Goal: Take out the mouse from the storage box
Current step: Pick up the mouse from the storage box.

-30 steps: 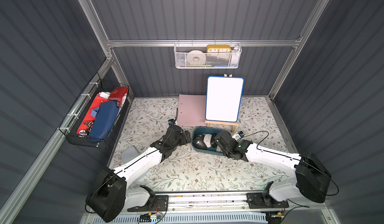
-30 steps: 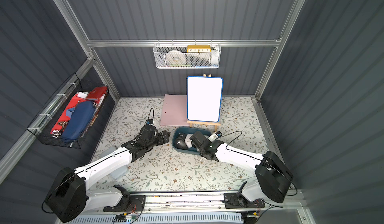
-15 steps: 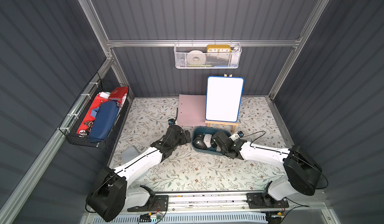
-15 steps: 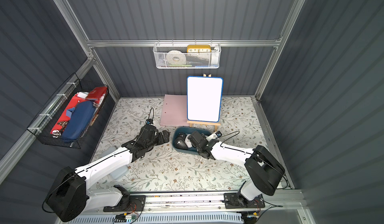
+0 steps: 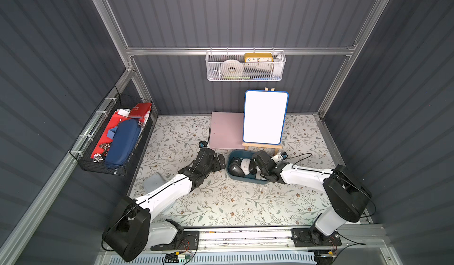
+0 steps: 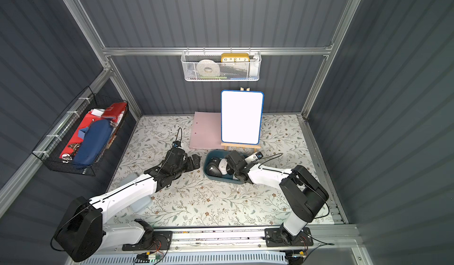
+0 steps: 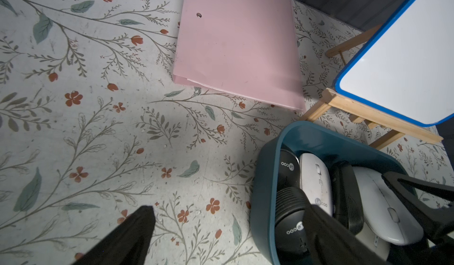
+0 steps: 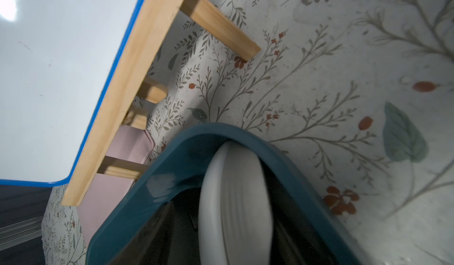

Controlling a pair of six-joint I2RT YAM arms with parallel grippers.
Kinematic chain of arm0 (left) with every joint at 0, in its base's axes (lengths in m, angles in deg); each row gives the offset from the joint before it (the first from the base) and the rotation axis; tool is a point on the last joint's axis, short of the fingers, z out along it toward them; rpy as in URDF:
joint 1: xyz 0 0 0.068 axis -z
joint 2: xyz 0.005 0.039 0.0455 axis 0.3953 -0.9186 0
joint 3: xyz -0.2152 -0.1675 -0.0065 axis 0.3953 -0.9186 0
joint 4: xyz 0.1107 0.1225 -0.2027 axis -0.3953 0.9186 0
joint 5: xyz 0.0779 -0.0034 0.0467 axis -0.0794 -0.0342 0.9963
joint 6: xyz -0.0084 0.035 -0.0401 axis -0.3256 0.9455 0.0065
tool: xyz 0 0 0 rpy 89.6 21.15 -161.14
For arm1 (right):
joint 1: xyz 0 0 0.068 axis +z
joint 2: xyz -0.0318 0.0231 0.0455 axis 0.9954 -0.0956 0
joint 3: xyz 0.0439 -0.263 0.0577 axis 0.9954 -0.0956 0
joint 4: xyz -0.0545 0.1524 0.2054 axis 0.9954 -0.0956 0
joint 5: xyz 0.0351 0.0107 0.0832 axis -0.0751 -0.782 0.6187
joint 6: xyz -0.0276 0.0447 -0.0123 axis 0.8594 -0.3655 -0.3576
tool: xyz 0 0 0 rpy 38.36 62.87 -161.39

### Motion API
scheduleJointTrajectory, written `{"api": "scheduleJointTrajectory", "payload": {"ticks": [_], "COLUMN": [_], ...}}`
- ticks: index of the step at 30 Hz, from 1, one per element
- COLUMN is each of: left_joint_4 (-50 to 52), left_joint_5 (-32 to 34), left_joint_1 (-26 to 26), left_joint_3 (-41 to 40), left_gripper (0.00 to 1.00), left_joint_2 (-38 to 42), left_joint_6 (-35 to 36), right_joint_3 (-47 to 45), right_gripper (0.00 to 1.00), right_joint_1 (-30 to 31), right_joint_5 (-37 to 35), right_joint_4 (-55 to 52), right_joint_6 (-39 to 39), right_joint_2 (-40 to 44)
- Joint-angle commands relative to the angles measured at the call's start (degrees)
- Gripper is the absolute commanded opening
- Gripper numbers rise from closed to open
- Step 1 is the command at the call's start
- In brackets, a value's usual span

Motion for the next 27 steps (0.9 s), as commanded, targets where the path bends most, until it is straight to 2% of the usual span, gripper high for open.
{"api": "scheduleJointTrajectory", "payload": {"ticks": [1, 9, 15, 27], "left_joint_4": [0.7, 0.9, 1.0, 2.8], "left_joint_5": [1.3, 1.7, 1.8, 2.5], "left_joint_1": [-0.2, -0.2, -0.2, -0.2], "left_joint_3": [-0.9, -0.9, -0.8, 0.1], "left_gripper": [0.99, 1.00, 0.99, 0.99], "left_joint_2": [0.8, 0.4, 0.6, 2.8], "left_joint_6": [1.0, 0.8, 0.7, 0.8], "right_joint_3": [-0.1, -0.4, -1.5, -6.7], "right_gripper": [0.62, 0.53, 0.40, 0.31], "right_joint_1": [-0.1, -0.2, -0.1, 0.5], "right_joint_5": [3.1, 4.4, 4.0, 5.7], "right_joint_4": [-2.3, -1.7, -2.0, 2.9], "right_joint_6": [0.6, 2.1, 4.6, 14.7], "right_joint_2": [-2.6, -3.5, -0.1, 8.4]}}
